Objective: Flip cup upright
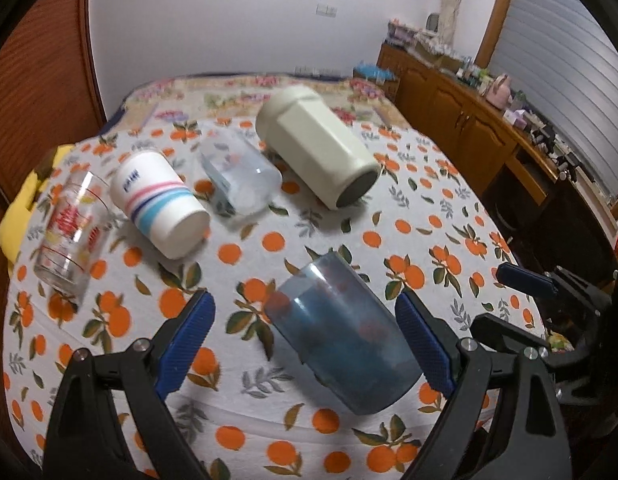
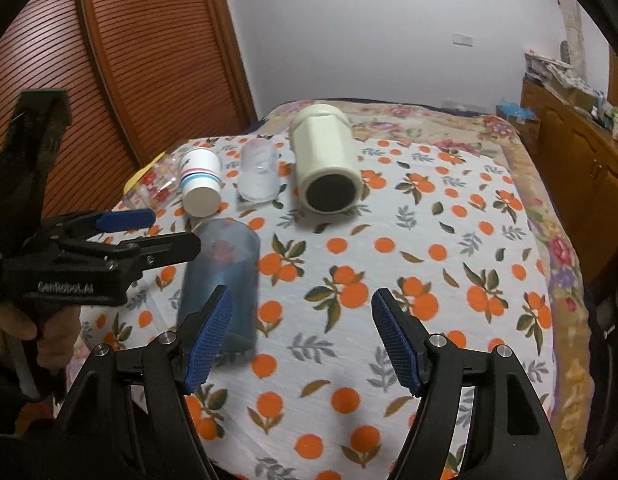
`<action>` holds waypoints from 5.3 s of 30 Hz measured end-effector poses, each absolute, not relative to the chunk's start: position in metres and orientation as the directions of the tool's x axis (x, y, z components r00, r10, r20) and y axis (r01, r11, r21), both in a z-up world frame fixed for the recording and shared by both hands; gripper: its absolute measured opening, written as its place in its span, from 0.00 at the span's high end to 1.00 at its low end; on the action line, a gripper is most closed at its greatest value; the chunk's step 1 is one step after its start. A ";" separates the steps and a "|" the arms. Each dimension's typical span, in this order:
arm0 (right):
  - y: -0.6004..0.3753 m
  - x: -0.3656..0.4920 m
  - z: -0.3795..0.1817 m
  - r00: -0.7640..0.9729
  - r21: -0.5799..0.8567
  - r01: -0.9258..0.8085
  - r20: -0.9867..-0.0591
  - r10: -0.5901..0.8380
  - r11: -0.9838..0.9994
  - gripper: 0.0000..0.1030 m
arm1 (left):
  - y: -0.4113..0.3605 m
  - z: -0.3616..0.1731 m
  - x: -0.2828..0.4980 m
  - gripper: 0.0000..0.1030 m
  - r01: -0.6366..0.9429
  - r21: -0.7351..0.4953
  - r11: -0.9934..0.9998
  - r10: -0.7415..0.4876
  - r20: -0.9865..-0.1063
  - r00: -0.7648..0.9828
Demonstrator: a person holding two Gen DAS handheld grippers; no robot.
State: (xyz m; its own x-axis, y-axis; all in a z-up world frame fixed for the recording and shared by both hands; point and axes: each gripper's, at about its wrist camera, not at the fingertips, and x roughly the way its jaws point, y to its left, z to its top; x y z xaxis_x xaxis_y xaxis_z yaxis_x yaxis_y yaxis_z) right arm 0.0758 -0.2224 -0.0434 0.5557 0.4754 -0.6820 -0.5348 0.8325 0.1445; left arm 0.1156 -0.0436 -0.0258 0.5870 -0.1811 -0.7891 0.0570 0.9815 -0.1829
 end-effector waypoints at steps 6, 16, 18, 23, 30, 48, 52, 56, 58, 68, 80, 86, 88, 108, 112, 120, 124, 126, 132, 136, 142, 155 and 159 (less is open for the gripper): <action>-0.235 0.079 -0.049 0.570 0.155 -0.514 -0.673 0.471 0.843 0.28 | -0.045 -0.039 0.130 0.11 0.016 -0.224 0.974 -0.201 -0.839 0.506; -0.239 0.076 -0.054 0.570 0.172 -0.518 -0.661 0.488 0.838 0.28 | -0.042 -0.051 0.142 0.10 -0.034 -0.284 0.958 -0.240 -0.865 0.441; -0.238 0.076 -0.054 0.567 0.176 -0.520 -0.661 0.492 0.836 0.28 | -0.043 -0.054 0.145 0.10 -0.042 -0.302 0.952 -0.256 -0.867 0.429; -0.240 0.076 -0.052 0.571 0.187 -0.518 -0.651 0.500 0.834 0.28 | -0.044 -0.060 0.151 0.10 -0.065 -0.343 0.937 -0.291 -0.870 0.399; -0.249 0.077 -0.051 0.583 0.190 -0.504 -0.646 0.494 0.843 0.28 | -0.043 -0.076 0.163 0.10 -0.095 -0.411 0.907 -0.354 -0.864 0.358; -0.252 0.080 -0.049 0.582 0.201 -0.495 -0.646 0.494 0.845 0.28 | -0.043 -0.080 0.165 0.16 -0.117 -0.435 0.893 -0.383 -0.870 0.311; -0.252 0.079 -0.048 0.581 0.201 -0.495 -0.646 0.495 0.845 0.28 | -0.042 -0.081 0.165 0.16 -0.111 -0.443 0.890 -0.395 -0.869 0.299; -0.252 0.079 -0.047 0.582 0.205 -0.491 -0.646 0.494 0.847 0.28 | -0.041 -0.080 0.163 0.23 -0.086 -0.463 0.882 -0.424 -0.860 0.284; -0.252 0.080 -0.047 0.582 0.205 -0.491 -0.646 0.494 0.847 0.28 | -0.041 -0.078 0.161 0.25 -0.071 -0.457 0.887 -0.419 -0.860 0.292; -0.252 0.081 -0.052 0.576 0.202 -0.489 -0.655 0.488 0.848 0.28 | -0.044 -0.048 0.156 0.28 0.056 -0.345 0.937 -0.335 -0.840 0.428; -0.248 0.082 -0.058 0.564 0.208 -0.485 -0.668 0.486 0.850 0.28 | -0.055 -0.036 0.144 0.32 0.161 -0.079 0.984 -0.160 -0.795 0.586; -0.247 0.081 -0.057 0.570 0.201 -0.484 -0.665 0.482 0.851 0.28 | -0.060 -0.035 0.143 0.32 0.166 -0.056 0.984 -0.146 -0.788 0.598; -0.249 0.083 -0.057 0.571 0.205 -0.479 -0.666 0.480 0.854 0.28 | -0.061 -0.036 0.144 0.31 0.170 -0.066 0.983 -0.156 -0.785 0.599; -0.245 0.080 -0.045 0.591 0.213 -0.477 -0.641 0.490 0.853 0.28 | -0.057 -0.018 0.105 0.24 0.152 -0.098 0.983 -0.177 -0.702 0.690; -0.242 0.077 -0.038 0.600 0.219 -0.480 -0.624 0.500 0.849 0.28 | -0.054 -0.007 0.092 0.24 0.149 -0.099 0.984 -0.177 -0.670 0.721; -0.231 0.057 -0.017 0.683 0.177 -0.480 -0.539 0.493 0.859 0.21 | -0.048 0.021 0.060 0.24 0.115 -0.024 0.993 -0.108 -0.564 0.819; -0.226 0.043 -0.010 0.749 0.137 -0.454 -0.477 0.460 0.880 0.13 | -0.043 0.027 0.047 0.16 0.084 -0.001 0.996 -0.071 -0.534 0.842; -0.223 0.037 -0.008 0.772 0.123 -0.440 -0.454 0.445 0.889 0.12 | -0.041 0.028 0.042 0.16 0.063 0.005 0.998 -0.052 -0.521 0.852; -0.222 0.025 -0.004 0.815 0.105 -0.411 -0.402 0.417 0.905 0.04 | -0.032 0.027 0.028 0.12 0.047 -0.021 0.999 -0.051 -0.500 0.864; -0.222 0.021 -0.005 0.831 0.102 -0.389 -0.389 0.397 0.915 0.03 | -0.027 0.024 0.021 0.11 0.029 -0.035 0.999 -0.043 -0.498 0.866; -0.221 0.017 -0.014 0.838 0.095 -0.371 -0.395 0.377 0.924 0.00 | -0.023 0.017 0.013 0.09 0.001 -0.017 1.000 -0.009 -0.496 0.869; -0.219 0.013 -0.016 0.839 0.087 -0.370 -0.397 0.373 0.925 0.00 | -0.015 0.011 0.008 0.09 -0.022 -0.027 0.999 0.005 -0.507 0.862; -0.219 0.013 -0.016 0.838 0.087 -0.371 -0.397 0.374 0.925 0.00 | -0.014 0.011 0.008 0.09 -0.020 -0.030 0.999 0.002 -0.508 0.862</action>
